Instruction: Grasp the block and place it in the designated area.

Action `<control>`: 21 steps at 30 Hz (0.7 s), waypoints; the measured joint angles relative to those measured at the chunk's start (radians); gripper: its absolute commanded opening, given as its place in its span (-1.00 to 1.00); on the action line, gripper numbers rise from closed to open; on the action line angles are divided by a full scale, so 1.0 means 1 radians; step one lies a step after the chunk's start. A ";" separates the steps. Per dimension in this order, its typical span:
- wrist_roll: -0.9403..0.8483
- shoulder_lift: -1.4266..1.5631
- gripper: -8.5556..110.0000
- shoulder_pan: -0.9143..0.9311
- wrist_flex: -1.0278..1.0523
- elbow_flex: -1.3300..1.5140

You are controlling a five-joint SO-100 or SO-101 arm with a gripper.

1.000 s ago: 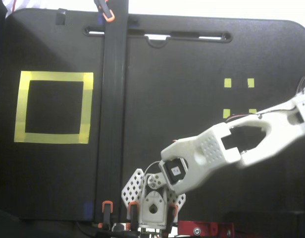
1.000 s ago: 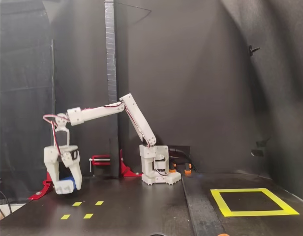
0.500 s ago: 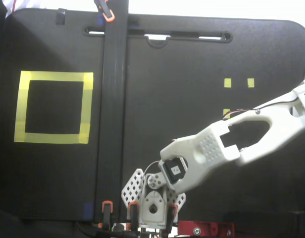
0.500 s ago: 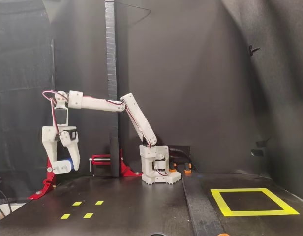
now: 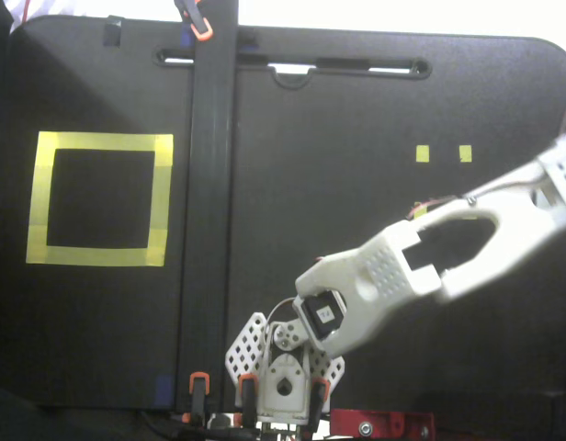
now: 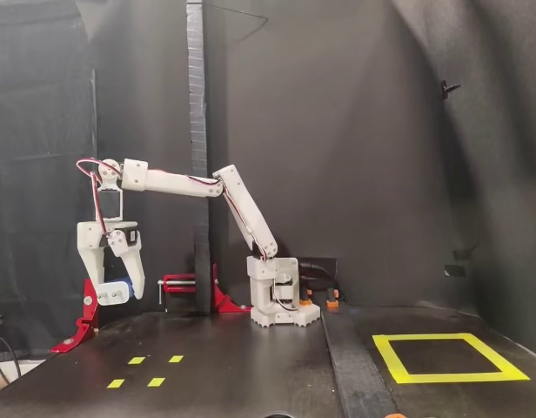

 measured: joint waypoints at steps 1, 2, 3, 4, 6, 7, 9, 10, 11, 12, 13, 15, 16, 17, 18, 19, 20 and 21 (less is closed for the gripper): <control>0.014 0.002 -0.45 -0.011 0.002 0.000; 0.031 0.003 -0.45 -0.023 0.002 0.000; 0.052 0.003 -0.45 -0.035 0.002 0.000; 0.071 0.006 -0.45 -0.046 0.002 0.000; 0.115 0.020 -0.45 -0.072 0.002 0.000; 0.133 0.029 -0.45 -0.089 0.002 0.000; 0.173 0.057 -0.45 -0.124 -0.003 0.014; 0.196 0.075 -0.45 -0.143 -0.011 0.035; 0.216 0.098 -0.45 -0.160 -0.021 0.060; 0.236 0.120 -0.45 -0.175 -0.029 0.089; 0.256 0.143 -0.45 -0.190 -0.032 0.115; 0.296 0.179 -0.45 -0.227 -0.037 0.163; 0.325 0.198 -0.45 -0.250 -0.038 0.184; 0.347 0.215 -0.45 -0.279 -0.037 0.199; 0.368 0.230 -0.45 -0.301 -0.037 0.215; 0.396 0.245 -0.45 -0.324 -0.035 0.225; 0.419 0.259 -0.45 -0.342 -0.032 0.238; 0.443 0.275 -0.45 -0.362 -0.031 0.250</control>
